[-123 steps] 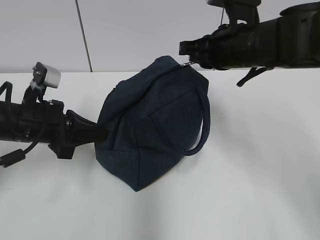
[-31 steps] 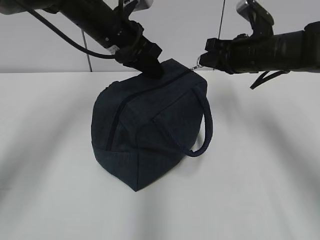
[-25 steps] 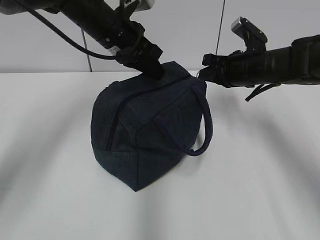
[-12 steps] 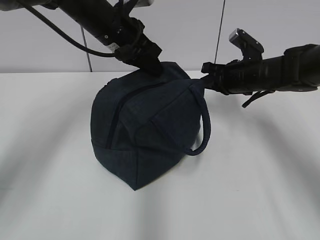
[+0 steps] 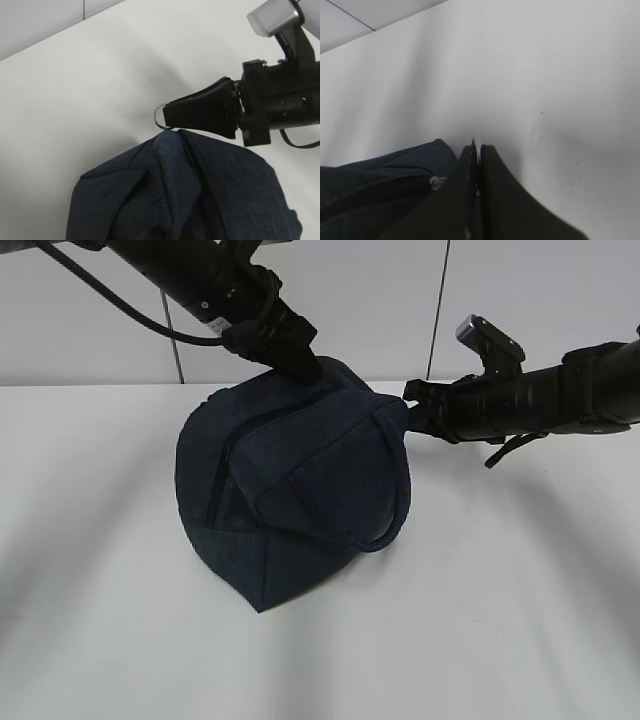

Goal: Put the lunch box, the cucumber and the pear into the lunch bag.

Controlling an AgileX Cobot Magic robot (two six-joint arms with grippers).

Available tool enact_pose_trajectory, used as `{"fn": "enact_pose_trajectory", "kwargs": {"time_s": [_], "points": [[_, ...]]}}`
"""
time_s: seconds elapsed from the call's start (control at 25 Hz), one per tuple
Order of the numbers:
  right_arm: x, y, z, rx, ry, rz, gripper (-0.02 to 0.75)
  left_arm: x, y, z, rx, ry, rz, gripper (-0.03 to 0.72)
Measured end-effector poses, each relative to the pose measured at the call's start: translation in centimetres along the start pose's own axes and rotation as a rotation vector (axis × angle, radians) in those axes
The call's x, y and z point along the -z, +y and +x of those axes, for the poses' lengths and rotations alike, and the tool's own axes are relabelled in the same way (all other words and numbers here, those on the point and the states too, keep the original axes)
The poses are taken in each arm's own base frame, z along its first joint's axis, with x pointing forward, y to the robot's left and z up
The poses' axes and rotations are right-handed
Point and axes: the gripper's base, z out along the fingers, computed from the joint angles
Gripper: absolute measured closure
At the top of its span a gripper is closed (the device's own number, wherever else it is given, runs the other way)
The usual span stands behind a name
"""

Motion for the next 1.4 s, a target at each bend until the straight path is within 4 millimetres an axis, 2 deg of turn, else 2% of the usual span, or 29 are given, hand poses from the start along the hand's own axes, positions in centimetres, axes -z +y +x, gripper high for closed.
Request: {"fn": "enact_pose_trajectory", "kwargs": {"time_s": [0.16, 0.24, 0.28, 0.36, 0.44, 0.48, 0.56, 0.68, 0.76, 0.88, 1.04, 1.16, 1.4], "points": [[0.0, 0.0, 0.0, -0.015, 0.002, -0.003, 0.738, 0.0, 0.0, 0.0, 0.003, -0.003, 0.005, 0.672], [0.1, 0.0, -0.1, -0.025, 0.004, -0.022, 0.711, 0.1, -0.1, 0.0, 0.002, -0.004, 0.006, 0.649], [0.2, -0.1, -0.1, -0.026, 0.004, -0.030, 0.661, 0.2, 0.0, 0.0, 0.004, -0.005, 0.007, 0.617], [0.3, -0.4, -0.2, -0.030, 0.007, -0.048, 0.505, 0.8, -0.2, -0.3, 0.008, -0.024, 0.009, 0.519], [0.5, -0.5, -0.3, -0.033, 0.009, -0.073, 0.305, 1.3, -0.2, -0.4, 0.009, -0.034, 0.005, 0.395], [0.6, -0.5, -0.3, -0.026, 0.012, -0.084, 0.228, 1.5, -0.1, -0.4, 0.013, -0.034, 0.006, 0.356], [1.3, -0.1, -0.8, -0.001, 0.007, -0.105, 0.164, 1.5, -0.1, -0.2, 0.015, -0.023, 0.013, 0.312], [3.4, 1.7, -2.4, 0.103, -0.015, -0.125, 0.170, 1.6, -0.2, 0.2, 0.024, 0.024, 0.043, 0.292], [5.5, 3.4, -3.6, 0.214, -0.031, -0.134, 0.190, 1.6, -0.3, 0.5, 0.034, 0.058, 0.058, 0.297], [8.6, 5.6, -5.0, 0.334, -0.049, -0.127, 0.199, 2.7, -0.8, 0.5, 0.030, 0.072, 0.047, 0.353], [12.6, 8.2, -6.3, 0.418, -0.076, -0.107, 0.201, 6.2, -2.4, -0.4, -0.007, 0.010, 0.023, 0.401], [15.1, 9.7, -6.4, 0.444, -0.048, -0.111, 0.201, 9.5, -3.9, -0.5, -0.041, -0.007, -0.014, 0.421], [17.7, 10.8, -4.8, 0.407, 0.150, -0.109, 0.225, 14.8, -5.9, 0.1, -0.003, 0.003, -0.244, 0.478]]}}
